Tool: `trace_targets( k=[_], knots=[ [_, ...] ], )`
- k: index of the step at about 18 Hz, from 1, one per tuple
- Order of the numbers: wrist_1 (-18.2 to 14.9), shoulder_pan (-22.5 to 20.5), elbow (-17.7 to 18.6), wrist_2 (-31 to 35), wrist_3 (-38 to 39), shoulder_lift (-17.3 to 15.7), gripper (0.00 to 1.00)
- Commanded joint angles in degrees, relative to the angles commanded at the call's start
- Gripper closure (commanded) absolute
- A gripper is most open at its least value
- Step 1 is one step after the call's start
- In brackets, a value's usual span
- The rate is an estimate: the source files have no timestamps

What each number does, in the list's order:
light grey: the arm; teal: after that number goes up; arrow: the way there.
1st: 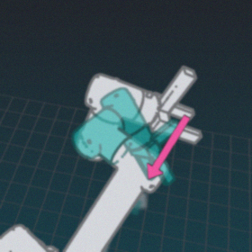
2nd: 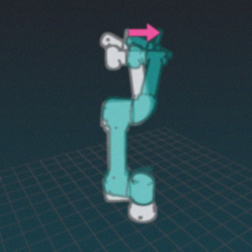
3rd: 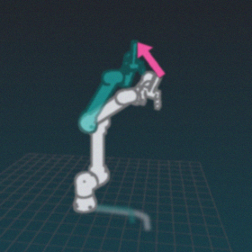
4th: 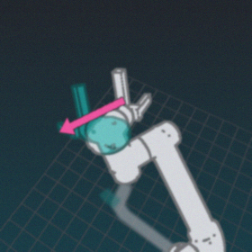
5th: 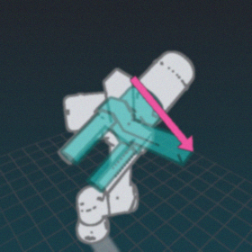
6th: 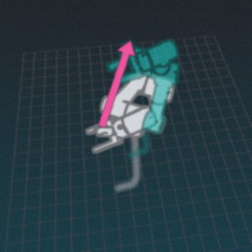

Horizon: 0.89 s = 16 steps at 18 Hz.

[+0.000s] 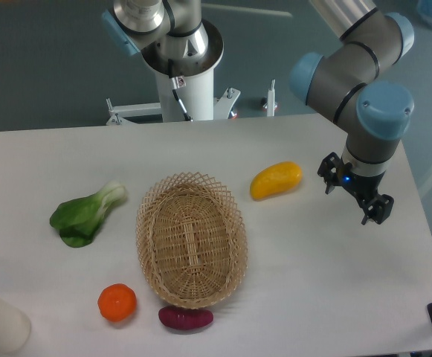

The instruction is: Pick up the mango from the table

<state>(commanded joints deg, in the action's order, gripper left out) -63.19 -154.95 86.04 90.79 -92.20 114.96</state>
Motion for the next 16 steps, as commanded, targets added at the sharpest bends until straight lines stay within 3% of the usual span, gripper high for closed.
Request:
trace_targets(
  k=[13, 16],
  knots=[
    [0.7, -1.32, 4.04, -0.09, -0.26, -1.41, 0.0],
    [4.2, -1.32, 6.84, -1.14, 0.35, -2.2, 0.0]
  ],
)
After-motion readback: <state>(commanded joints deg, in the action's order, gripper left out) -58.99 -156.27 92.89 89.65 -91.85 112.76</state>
